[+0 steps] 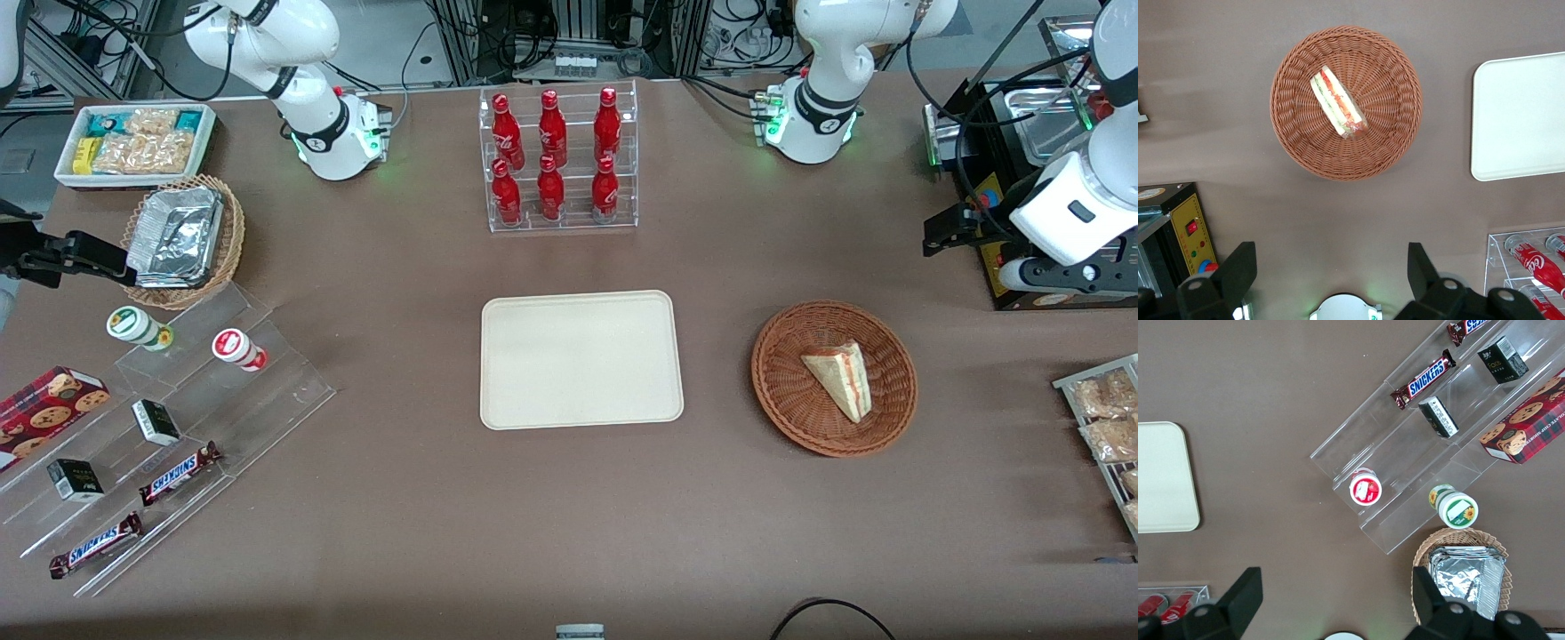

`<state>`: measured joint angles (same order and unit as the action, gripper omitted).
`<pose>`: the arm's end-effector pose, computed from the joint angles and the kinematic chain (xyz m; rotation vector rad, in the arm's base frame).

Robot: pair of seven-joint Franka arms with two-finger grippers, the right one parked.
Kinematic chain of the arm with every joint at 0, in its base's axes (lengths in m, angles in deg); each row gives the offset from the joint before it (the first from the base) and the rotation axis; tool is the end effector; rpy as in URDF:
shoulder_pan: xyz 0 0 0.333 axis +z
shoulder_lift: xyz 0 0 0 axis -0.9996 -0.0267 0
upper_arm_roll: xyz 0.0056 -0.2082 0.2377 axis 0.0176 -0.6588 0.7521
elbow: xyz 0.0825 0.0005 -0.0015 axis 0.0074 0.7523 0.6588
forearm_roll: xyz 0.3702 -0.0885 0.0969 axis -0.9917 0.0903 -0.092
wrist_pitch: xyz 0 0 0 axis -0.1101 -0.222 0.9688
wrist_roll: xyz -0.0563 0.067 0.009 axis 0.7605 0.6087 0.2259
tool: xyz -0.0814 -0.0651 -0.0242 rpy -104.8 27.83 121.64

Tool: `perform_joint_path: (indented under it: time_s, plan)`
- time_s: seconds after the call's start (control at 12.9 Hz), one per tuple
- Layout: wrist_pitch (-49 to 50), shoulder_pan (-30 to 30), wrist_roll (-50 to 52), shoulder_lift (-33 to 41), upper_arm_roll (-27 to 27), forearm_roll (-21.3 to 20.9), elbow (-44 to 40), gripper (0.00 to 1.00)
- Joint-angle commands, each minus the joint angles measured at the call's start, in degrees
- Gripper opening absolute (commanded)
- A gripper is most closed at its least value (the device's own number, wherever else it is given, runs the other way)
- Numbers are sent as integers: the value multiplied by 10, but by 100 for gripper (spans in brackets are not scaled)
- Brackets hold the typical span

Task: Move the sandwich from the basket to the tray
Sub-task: 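Move the left gripper over the wrapped sandwich in the wicker basket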

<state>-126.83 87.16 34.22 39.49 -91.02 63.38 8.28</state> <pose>0.5475 -0.0399 0.5989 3.1084 -0.1192 -0.2385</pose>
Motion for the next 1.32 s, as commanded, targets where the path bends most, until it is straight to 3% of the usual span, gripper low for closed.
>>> perform_joint_path:
  time_s: [0.0, 0.31, 1.24]
  plan:
    - [-2, 2, 0, 11, 2, -1, 7, 100]
    - [-15, 1, -1, 8, 1, -12, 46, 100]
    - [-414, -4, 13, 7, 0, -15, 357, 100]
